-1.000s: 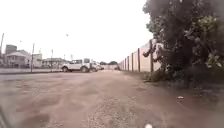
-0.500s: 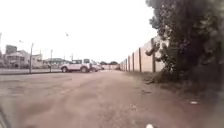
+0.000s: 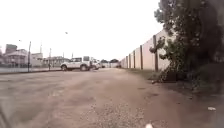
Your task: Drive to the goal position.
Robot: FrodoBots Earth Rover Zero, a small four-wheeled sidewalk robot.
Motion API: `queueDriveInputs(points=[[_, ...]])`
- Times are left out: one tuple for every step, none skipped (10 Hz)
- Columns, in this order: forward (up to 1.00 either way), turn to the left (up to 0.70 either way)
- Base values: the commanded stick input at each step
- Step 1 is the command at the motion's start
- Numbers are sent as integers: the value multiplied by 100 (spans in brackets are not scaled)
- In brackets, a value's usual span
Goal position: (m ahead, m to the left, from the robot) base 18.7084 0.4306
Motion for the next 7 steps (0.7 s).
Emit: queueDriveInputs(points=[[70,0],[70,0],[70,0],[70,0],[70,0],[70,0],[70,0]])
